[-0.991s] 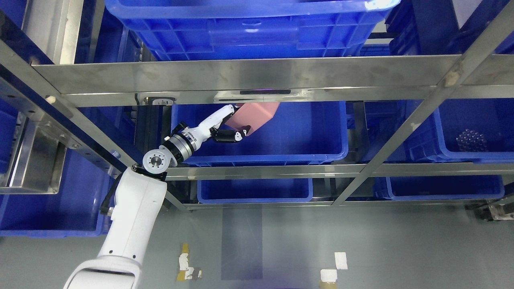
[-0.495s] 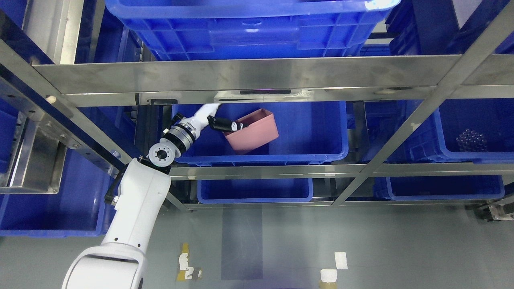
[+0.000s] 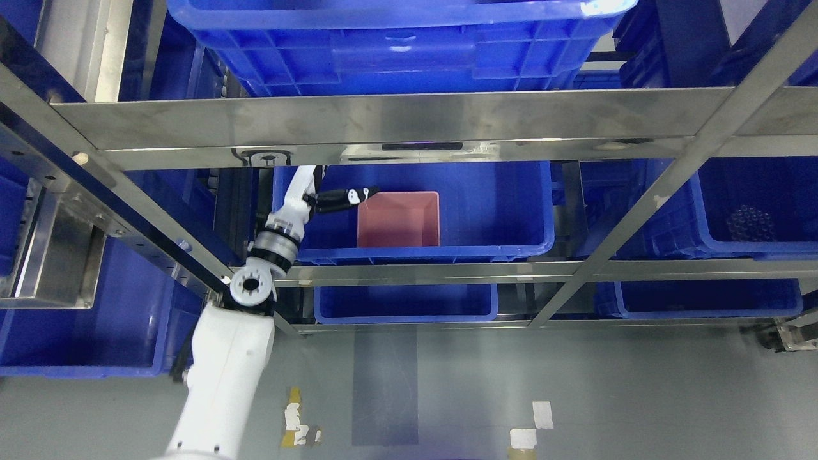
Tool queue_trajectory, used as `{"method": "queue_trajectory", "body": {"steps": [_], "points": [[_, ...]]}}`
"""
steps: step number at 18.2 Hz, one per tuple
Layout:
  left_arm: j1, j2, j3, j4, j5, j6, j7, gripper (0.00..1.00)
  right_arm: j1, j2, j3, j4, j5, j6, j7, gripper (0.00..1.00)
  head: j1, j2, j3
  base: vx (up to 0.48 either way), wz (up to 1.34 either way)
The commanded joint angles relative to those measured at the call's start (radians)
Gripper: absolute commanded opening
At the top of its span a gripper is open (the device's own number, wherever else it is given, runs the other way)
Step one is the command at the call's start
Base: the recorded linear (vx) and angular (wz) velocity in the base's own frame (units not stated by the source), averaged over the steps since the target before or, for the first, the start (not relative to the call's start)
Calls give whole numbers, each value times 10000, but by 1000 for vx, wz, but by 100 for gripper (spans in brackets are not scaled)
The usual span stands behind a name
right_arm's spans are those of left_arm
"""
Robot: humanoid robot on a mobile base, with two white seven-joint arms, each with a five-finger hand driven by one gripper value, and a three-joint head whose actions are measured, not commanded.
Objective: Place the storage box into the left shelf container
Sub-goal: 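Lower the pink box into the blue bin and open the left hand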
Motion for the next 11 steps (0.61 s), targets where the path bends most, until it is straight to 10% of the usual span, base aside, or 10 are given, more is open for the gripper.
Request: {"method": "queue_trajectory", "body": {"steps": [1,11], "points": [[2756,124,958,-6100,557,86,17,100,-46,-175,0,-175,-215,7,36,100,0,0,0,0,0],[3481,124,1525,-6458,588,822,477,100,-46,-175,0,-175,-215,7,36,100,0,0,0,0,0]]}}
